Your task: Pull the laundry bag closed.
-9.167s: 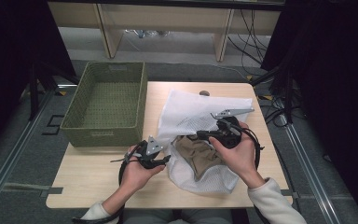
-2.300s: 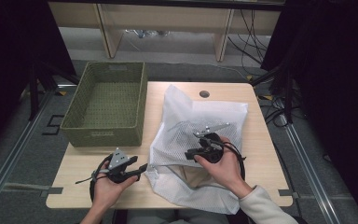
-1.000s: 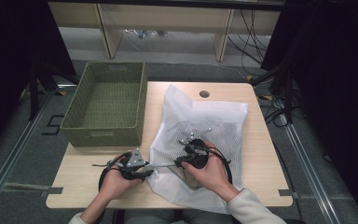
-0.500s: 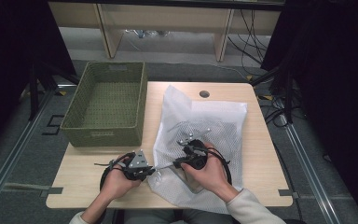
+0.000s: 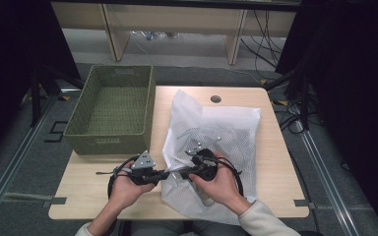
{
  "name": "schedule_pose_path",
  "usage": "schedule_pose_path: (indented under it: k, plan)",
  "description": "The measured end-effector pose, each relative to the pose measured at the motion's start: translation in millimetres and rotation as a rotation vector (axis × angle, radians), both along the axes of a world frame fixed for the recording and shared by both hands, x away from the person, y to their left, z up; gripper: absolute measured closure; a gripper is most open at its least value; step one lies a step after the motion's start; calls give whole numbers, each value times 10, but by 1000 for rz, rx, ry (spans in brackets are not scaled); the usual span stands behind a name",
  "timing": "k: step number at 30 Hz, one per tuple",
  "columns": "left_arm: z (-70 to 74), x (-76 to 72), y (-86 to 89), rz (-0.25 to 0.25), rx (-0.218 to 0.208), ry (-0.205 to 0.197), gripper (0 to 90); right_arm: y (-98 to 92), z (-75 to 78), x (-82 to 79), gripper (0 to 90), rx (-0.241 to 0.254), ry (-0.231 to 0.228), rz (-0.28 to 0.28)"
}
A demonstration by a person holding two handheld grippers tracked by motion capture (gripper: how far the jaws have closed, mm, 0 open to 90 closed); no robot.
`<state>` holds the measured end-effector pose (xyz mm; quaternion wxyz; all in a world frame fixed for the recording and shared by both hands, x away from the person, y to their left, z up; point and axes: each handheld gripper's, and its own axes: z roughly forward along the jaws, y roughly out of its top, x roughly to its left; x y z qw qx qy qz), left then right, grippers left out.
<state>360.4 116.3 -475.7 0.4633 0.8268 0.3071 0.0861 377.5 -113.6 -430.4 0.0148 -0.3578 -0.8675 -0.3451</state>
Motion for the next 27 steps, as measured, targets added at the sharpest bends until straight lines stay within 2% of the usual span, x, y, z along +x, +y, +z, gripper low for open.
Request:
schedule_pose_path:
  k: [1, 2, 5, 6, 8, 9, 10, 12, 13, 14, 16, 18, 19, 21, 22, 24, 25, 26, 27]
  plan:
    - [10, -4, -13, 11, -13, 7, 872, 6, 11, -10, 793, 1, -2, -9]
    - [12, -11, -38, 24, -40, 9, 872, 8, 13, -5, 791, 8, -14, 7]
    - [43, -7, -53, 25, -36, 33, 873, 36, 37, -38, 788, 17, 9, -4]
    - [44, -13, -71, 39, -49, 28, 872, 41, 34, -41, 787, 10, -12, 3]
    - [58, -13, -80, 33, -59, 26, 872, 56, 27, -48, 786, 14, -15, 11]
    - [63, -14, -75, 33, -48, 20, 872, 58, 18, -40, 785, 8, -24, 10]
    - [67, -15, -75, 33, -53, 23, 872, 57, 21, -42, 785, 9, -6, -2]
    - [72, -22, -84, 34, -68, 36, 872, 59, 10, -23, 784, 11, -16, 12]
    - [68, -26, -93, 43, -74, 30, 873, 67, 3, -24, 787, 10, -23, 5]
    - [68, -32, -105, 51, -86, 34, 873, 74, 4, -26, 788, 11, -13, 5]
    - [69, -35, -114, 58, -89, 35, 872, 89, -6, -25, 796, 8, -19, 13]
    - [76, -34, -106, 53, -76, 37, 872, 110, -12, -34, 816, 5, -25, 0]
    - [82, -35, -98, 53, -65, 54, 873, 109, -11, -28, 831, 7, -15, 9]
    - [80, -50, -114, 43, -85, 50, 873, 113, -14, -26, 856, 10, -13, 3]
    - [83, -50, -109, 35, -76, 53, 872, 112, -10, -27, 862, 14, -16, 0]
    - [77, -69, -140, 50, -102, 61, 873, 108, -9, -23, 874, 18, -21, 2]
    - [76, -61, -134, 39, -90, 43, 873, 107, -9, -27, 874, 27, -26, -7]
    - [78, -56, -118, 17, -67, 44, 873, 101, -6, -19, 874, 21, -30, 0]
    - [73, -67, -140, 35, -102, 53, 873, 98, -6, -20, 873, 26, -29, -4]
